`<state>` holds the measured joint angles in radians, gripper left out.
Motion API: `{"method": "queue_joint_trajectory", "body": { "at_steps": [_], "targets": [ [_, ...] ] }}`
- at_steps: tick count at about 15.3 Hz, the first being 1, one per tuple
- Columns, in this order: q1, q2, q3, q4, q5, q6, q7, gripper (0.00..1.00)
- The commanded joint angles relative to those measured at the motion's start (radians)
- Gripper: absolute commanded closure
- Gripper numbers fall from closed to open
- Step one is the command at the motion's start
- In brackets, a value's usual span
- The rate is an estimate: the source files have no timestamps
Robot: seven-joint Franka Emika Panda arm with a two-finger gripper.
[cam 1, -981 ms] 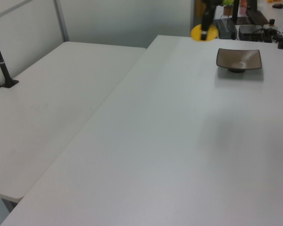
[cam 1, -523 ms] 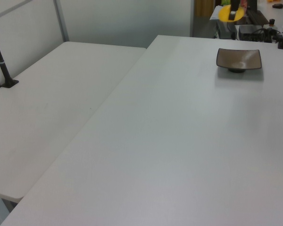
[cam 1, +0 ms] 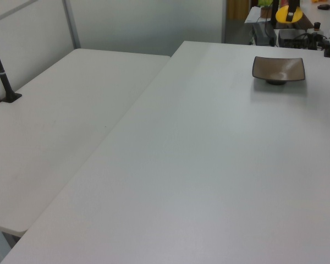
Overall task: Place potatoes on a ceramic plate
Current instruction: 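Carry the potato over the brown square plate and lower it, then open the gripper to release the potato onto the plate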
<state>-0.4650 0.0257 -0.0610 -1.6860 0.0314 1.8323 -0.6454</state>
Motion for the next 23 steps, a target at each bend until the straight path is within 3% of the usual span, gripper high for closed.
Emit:
{"method": "queue_joint_trajectory", "body": {
  "at_steps": [1, 6, 15, 17, 18, 20, 21, 23],
  "targets": [
    [-0.044, 0.089, 0.01, -0.014, 0.008, 0.084, -0.014, 0.76],
    [-0.061, 0.144, -0.003, -0.177, 0.004, 0.307, -0.051, 0.75],
    [-0.047, 0.249, -0.007, -0.256, 0.004, 0.522, -0.122, 0.75],
    [-0.046, 0.264, -0.007, -0.254, 0.005, 0.539, -0.12, 0.65],
    [-0.046, 0.266, -0.007, -0.254, 0.007, 0.539, -0.119, 0.54],
    [-0.046, 0.264, -0.007, -0.254, 0.01, 0.536, -0.109, 0.24],
    [-0.046, 0.264, -0.007, -0.254, 0.01, 0.536, -0.108, 0.03],
    [-0.046, 0.26, -0.007, -0.256, 0.013, 0.524, -0.106, 0.0]
  ]
}}
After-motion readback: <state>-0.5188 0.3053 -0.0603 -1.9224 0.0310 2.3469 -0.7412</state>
